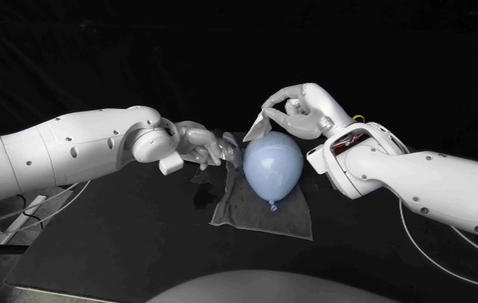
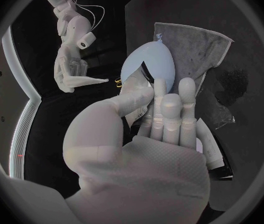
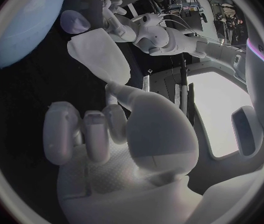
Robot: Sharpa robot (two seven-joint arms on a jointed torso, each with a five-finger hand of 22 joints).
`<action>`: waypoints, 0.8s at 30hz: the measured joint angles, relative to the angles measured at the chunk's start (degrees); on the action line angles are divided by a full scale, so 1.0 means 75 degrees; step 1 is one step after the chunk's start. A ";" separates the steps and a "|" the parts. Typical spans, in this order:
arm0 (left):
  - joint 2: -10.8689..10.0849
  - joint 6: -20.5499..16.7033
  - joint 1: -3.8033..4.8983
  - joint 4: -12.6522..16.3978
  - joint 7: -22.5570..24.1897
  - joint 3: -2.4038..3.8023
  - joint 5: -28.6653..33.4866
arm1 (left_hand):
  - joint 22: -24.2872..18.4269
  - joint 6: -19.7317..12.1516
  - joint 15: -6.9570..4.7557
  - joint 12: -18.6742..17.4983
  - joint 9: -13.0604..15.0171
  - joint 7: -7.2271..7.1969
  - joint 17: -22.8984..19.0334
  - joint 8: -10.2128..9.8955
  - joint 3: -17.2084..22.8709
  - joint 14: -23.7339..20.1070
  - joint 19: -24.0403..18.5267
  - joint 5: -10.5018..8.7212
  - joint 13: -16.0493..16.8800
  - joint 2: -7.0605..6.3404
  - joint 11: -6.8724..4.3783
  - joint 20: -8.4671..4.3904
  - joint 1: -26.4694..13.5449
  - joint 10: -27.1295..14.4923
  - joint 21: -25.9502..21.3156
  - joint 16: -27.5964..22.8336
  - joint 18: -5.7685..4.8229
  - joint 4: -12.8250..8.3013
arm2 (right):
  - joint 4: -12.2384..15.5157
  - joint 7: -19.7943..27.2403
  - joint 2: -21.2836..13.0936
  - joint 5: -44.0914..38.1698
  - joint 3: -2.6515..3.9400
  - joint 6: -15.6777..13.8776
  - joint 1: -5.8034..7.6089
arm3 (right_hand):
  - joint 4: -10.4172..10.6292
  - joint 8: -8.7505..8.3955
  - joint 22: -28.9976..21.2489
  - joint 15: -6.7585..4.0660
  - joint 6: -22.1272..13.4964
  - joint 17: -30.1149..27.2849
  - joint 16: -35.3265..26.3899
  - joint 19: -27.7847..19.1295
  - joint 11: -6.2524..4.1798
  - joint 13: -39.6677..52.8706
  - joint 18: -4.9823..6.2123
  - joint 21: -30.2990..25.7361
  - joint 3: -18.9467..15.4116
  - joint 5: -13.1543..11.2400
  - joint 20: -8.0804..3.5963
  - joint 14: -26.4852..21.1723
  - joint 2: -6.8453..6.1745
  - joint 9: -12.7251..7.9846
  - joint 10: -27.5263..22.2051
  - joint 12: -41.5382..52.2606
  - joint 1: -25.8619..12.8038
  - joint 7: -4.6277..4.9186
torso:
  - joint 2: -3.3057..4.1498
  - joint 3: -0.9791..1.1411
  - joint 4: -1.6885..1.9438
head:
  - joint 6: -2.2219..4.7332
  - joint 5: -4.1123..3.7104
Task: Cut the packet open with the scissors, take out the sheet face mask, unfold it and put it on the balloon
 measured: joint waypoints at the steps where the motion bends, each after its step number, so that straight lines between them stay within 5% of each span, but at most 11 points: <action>1: -0.0037 0.0208 0.0064 -0.0068 -0.0033 -0.0001 0.0033 | 0.0000 0.0000 0.0000 0.0000 0.0000 0.0000 -0.0008 0.0000 0.0000 0.0000 0.0000 0.0000 0.0000 0.0000 0.0001 0.0000 0.0000 -0.0001 0.0000 0.0000 -0.0001 0.0000 | 0.0033 0.0046 -0.0051 0.0138 0.0003 0.0001 0.0019 | 0.0010 0.0000 0.0000 0.0000 -0.0010 0.0000 0.0000 0.0000 0.0000 0.0000 -0.0001 0.0000 0.0010 -0.0001 0.0000 0.0000 0.0010 0.0000 0.0000 0.0000 0.0010 -0.0010 | -0.0002 0.0000 -0.0003 | 0.0003 0.0016; 5: -0.0289 0.1318 0.0390 -0.0354 -0.0175 -0.0015 0.0150 | 0.0000 -0.0012 0.0020 0.0000 0.0000 0.0012 -0.0135 0.0000 0.0000 -0.0033 0.0000 0.0000 0.0000 0.0004 0.0011 0.0000 -0.0005 -0.0012 0.0000 -0.0050 -0.0004 0.0000 | 0.0217 0.0227 -0.0321 0.0692 0.0011 0.0010 0.0088 | 0.0018 0.0001 -0.0001 0.0000 -0.0011 0.0000 -0.0003 -0.0010 0.0000 -0.0001 0.0000 0.0000 0.0018 0.0027 -0.0009 0.0000 0.0019 0.0000 0.0000 0.0000 0.0019 -0.0011 | -0.0008 0.0005 -0.0020 | 0.0015 0.0096; 11: -0.0692 0.2857 0.0714 -0.0652 -0.0384 -0.0114 0.0194 | 0.0000 -0.0014 0.0013 0.0000 0.0000 0.0014 -0.0091 0.0000 0.0000 -0.0041 -0.0027 0.0000 0.0008 0.0049 0.0013 0.0027 -0.0056 -0.0013 0.0000 -0.0050 -0.0007 0.0000 | 0.0339 0.0365 -0.0606 0.1126 0.0011 0.0016 0.0144 | 0.0019 0.0001 -0.0004 0.0001 -0.0013 0.0000 -0.0028 -0.0011 0.0000 -0.0006 0.0000 -0.0001 0.0017 0.0034 -0.0009 0.0000 0.0029 0.0000 -0.0001 -0.0001 0.0030 -0.0013 | -0.0031 0.0033 -0.0021 | -0.0087 0.0193; 16: -0.0978 0.4024 0.0892 -0.1003 -0.0719 -0.0389 0.0164 | 0.0000 -0.0018 0.0013 0.0000 0.0000 0.0018 -0.0076 0.0000 0.0000 -0.0041 -0.0027 0.0000 0.0008 0.0049 0.0014 0.0027 -0.0057 -0.0015 0.0000 -0.0051 -0.0009 0.0000 | 0.0365 0.0425 -0.0751 0.1323 0.0011 0.0017 0.0166 | 0.0019 0.0001 -0.0006 0.0001 -0.0024 -0.0002 -0.0030 -0.0012 0.0001 -0.0006 0.0000 -0.0001 0.0017 0.0034 -0.0009 0.0000 0.0030 0.0000 -0.0001 -0.0001 0.0030 -0.0024 | -0.0062 0.0057 -0.0029 | -0.0237 0.0322; 24: -0.1250 0.5144 0.1016 -0.1662 -0.1157 -0.0792 -0.0172 | -0.0001 0.0017 0.0010 -0.0004 0.0000 -0.0017 0.0076 0.0000 -0.0021 0.0021 -0.0027 0.0000 0.0031 0.0047 -0.0018 0.0027 -0.0058 0.0018 -0.0001 0.0040 -0.0012 -0.0021 | 0.0321 0.0456 -0.0838 0.1463 0.0011 0.0024 0.0187 | 0.0019 0.0001 -0.0004 0.0002 -0.0030 -0.0007 -0.0008 -0.0024 0.0001 -0.0002 0.0000 -0.0002 0.0016 0.0033 0.0003 -0.0001 0.0030 0.0000 -0.0001 -0.0002 0.0030 -0.0030 | -0.0108 0.0076 -0.0045 | -0.0396 0.0416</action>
